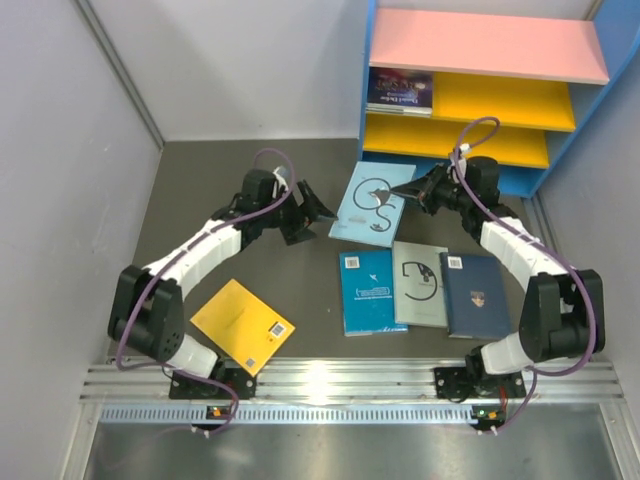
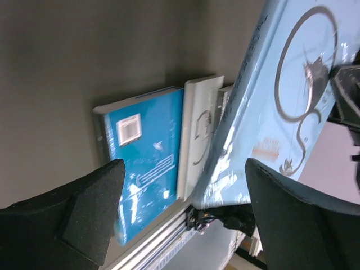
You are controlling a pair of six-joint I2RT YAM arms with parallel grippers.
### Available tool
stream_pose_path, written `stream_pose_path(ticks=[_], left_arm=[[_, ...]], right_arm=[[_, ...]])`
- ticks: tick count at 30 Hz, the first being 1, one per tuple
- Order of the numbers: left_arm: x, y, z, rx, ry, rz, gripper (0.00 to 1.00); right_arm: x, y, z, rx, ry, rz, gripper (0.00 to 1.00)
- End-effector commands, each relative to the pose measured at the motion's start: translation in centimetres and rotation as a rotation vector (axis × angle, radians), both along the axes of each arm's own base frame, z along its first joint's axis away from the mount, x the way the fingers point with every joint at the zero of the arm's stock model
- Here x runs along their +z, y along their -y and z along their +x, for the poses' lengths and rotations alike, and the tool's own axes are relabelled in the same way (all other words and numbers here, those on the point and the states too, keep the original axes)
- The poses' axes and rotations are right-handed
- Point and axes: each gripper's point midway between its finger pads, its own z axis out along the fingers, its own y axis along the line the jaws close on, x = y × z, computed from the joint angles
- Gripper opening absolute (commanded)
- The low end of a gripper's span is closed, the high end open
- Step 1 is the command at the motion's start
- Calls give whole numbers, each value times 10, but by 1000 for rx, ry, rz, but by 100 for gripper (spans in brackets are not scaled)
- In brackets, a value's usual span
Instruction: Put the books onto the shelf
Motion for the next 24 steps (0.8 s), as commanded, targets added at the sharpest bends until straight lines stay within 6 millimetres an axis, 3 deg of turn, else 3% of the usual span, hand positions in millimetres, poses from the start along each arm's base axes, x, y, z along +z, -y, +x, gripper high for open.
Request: stream_pose_path(ticks=[1, 3, 4, 6, 7, 10, 12, 13, 16, 17, 19, 21, 24], left_arm=[[49, 31, 29, -42, 152, -153, 93], [53, 41, 39, -54, 173, -185, 93], [64, 46, 45, -59, 198, -213, 93], [62, 52, 49, -74, 186, -234, 93], [70, 57, 52, -78, 207, -269, 92], [70, 64, 52, -97, 183, -327, 83], [78, 69, 55, -113, 215, -388, 72], [78, 71, 51, -120, 178, -429, 59], [100, 79, 52, -156, 216, -559, 44], [99, 82, 51, -180, 208, -587, 36], [120, 87, 50, -219, 251, -665, 19], [119, 91, 52, -240, 240, -679, 0], [119, 96, 61, -236, 244, -669, 0]], right_arm=[[63, -6, -2, 56, 125, 194, 0], [69, -6, -3, 66, 146, 218, 0], [66, -4, -3, 58, 126, 240, 0], [71, -2, -3, 58, 160, 275, 0], [63, -1, -5, 46, 112, 319, 0], [62, 2, -6, 26, 118, 443, 0], [62, 5, -4, 9, 127, 514, 0], [62, 6, -7, 14, 138, 583, 0], [65, 12, -6, 6, 174, 679, 0], [65, 12, -5, 4, 177, 686, 0], [67, 13, -1, 1, 194, 676, 0], [68, 12, 3, -4, 189, 668, 0], [77, 13, 10, -3, 207, 657, 0]])
